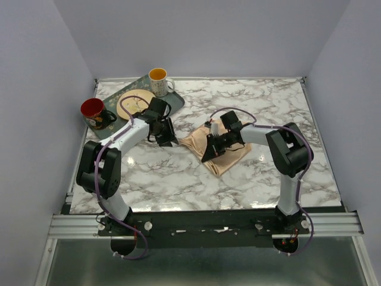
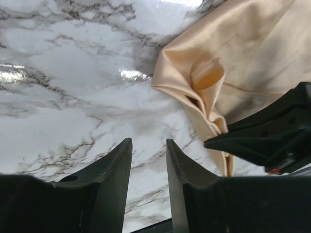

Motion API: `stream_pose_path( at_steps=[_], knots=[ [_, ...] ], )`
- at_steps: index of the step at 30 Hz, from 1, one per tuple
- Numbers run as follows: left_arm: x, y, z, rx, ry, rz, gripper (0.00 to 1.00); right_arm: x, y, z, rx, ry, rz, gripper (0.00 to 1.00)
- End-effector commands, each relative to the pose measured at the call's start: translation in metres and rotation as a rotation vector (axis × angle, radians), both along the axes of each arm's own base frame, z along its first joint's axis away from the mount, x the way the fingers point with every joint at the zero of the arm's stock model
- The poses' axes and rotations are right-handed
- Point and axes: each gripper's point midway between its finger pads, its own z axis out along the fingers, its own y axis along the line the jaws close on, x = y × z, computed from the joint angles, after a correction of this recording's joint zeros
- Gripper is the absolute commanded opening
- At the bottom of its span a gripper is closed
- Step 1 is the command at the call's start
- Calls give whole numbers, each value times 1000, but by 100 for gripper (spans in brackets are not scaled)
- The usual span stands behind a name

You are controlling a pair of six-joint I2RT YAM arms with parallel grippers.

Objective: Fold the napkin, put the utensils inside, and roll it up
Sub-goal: Roll the napkin with the utensil

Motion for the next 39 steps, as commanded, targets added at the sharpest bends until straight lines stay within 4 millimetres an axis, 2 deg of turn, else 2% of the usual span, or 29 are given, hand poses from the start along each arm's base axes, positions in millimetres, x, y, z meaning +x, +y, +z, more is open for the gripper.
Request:
stream_pose_path(
  at_steps=[1,3,5,6,7,10,13,14,15,22,29,32,35,36,38,39],
  knots=[
    [-14,2,-29,36,22,-129,44,-14,-3,-18,35,128,15,1],
    [-10,1,-35,46,27,-150,45,-12,-5,-21,30,131,8,1],
    [-2,-6,-32,21,7,-164,45,-11,-7,-22,22,127,1,1],
    [0,-7,-40,28,28,-167,42,-10,-8,-21,18,121,-2,1],
    [9,-12,-35,22,9,-175,35,-9,-10,-22,11,114,-5,1],
    [15,-13,-49,38,51,-172,25,-7,-10,-23,7,112,-9,1],
    [28,-20,-49,25,47,-167,22,-7,-10,-23,6,106,-5,1],
    [36,-25,-43,12,30,-171,21,-7,-10,-24,2,108,-5,1],
    [37,-26,-49,15,47,-172,20,-6,-10,-25,1,105,-6,1],
    [48,-38,-49,-26,58,-168,12,-5,-10,-26,-4,101,-5,1],
    [53,-43,-59,-53,78,-132,11,-5,-13,-31,-28,105,-14,1],
    [53,-39,-72,-22,104,-105,11,-5,-13,-33,-30,115,-13,1],
    [54,-27,-64,60,46,-86,16,-5,-12,-34,-33,119,-10,1],
    [55,-24,-52,70,14,-81,18,-4,-12,-34,-32,118,-12,1],
    [51,-19,-45,89,-10,-89,22,-4,-11,-34,-29,120,-9,1],
    [51,-17,-35,96,-36,-87,23,-4,-11,-33,-28,119,-10,0]
  ],
)
